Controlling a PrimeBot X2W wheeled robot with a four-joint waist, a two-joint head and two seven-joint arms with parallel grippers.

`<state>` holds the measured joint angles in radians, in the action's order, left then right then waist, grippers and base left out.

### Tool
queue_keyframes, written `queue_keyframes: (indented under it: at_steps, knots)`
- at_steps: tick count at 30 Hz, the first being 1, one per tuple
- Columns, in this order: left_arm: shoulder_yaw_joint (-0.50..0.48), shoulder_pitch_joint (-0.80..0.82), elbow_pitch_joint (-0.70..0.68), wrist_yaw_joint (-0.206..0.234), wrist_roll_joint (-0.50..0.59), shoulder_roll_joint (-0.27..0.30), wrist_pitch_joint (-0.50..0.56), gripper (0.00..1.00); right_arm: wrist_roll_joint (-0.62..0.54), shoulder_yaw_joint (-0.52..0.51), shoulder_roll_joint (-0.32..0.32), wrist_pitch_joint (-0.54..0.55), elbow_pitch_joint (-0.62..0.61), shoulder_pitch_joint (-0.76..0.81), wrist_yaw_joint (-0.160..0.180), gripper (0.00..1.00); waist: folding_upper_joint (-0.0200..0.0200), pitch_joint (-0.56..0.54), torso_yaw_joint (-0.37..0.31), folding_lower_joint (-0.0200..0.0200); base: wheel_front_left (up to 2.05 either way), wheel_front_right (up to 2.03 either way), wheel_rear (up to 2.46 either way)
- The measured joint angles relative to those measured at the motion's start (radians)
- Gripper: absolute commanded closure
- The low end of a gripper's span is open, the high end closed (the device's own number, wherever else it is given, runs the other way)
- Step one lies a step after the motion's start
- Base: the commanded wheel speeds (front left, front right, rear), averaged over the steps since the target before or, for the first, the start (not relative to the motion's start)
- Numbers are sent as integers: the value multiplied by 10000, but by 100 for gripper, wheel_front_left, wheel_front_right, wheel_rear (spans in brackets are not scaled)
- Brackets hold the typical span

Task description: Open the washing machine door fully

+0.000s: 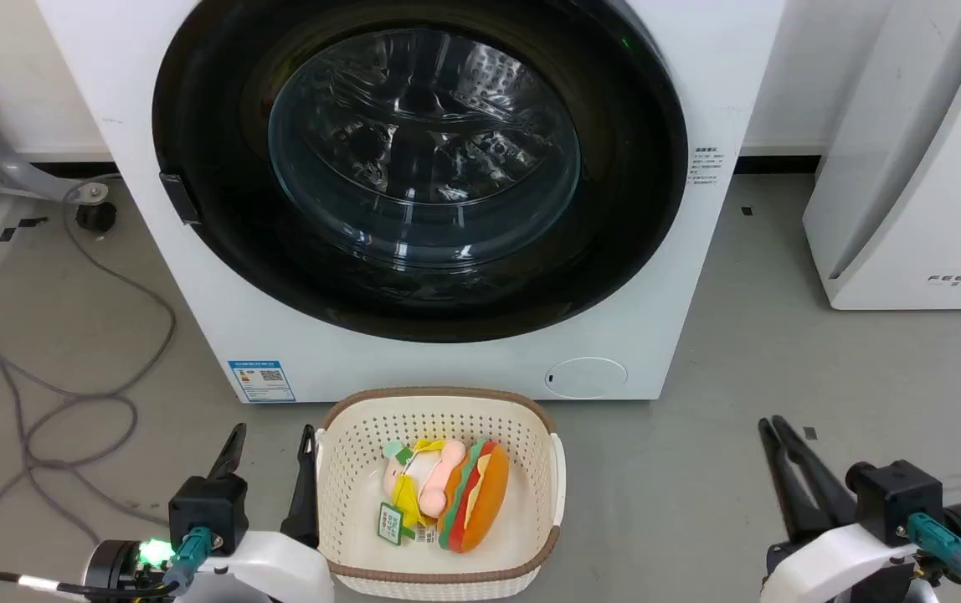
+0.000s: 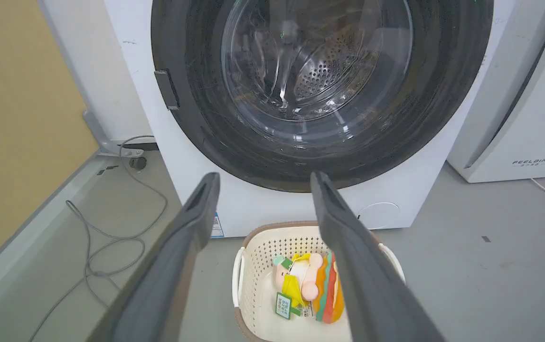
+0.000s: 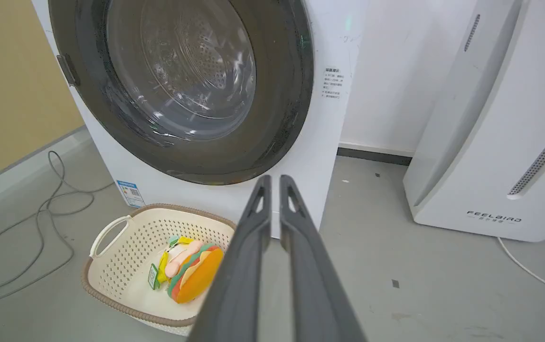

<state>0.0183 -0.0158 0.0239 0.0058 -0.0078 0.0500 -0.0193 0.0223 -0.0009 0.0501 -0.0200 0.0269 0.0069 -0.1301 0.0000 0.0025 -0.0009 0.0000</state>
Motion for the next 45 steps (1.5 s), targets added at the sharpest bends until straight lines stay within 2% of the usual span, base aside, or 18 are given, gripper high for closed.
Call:
queue_keyframes:
  at_steps: [8,22,28,38,45]
  knots:
    - [94,2,86,2,-113,0,-176,0,347,8,0,-163,186,-1,0,100,0,33,-4,0,0,0,0]
    - [307,134,232,12,-324,0,-447,0,4412,69,0,-449,510,-125,2,100,0,112,-8,0,0,0,0]
    - [374,184,297,42,-401,-2,-579,0,5726,-121,0,-560,755,-427,2,100,0,191,-28,0,0,0,0]
    - [437,421,320,58,-485,-2,-792,0,7542,-359,50,-788,1338,-1537,2,100,0,459,-89,0,0,0,0]
    - [431,646,209,56,-502,-2,-926,0,8928,-368,483,-907,2197,-2896,2,100,0,742,-123,1,0,0,0]
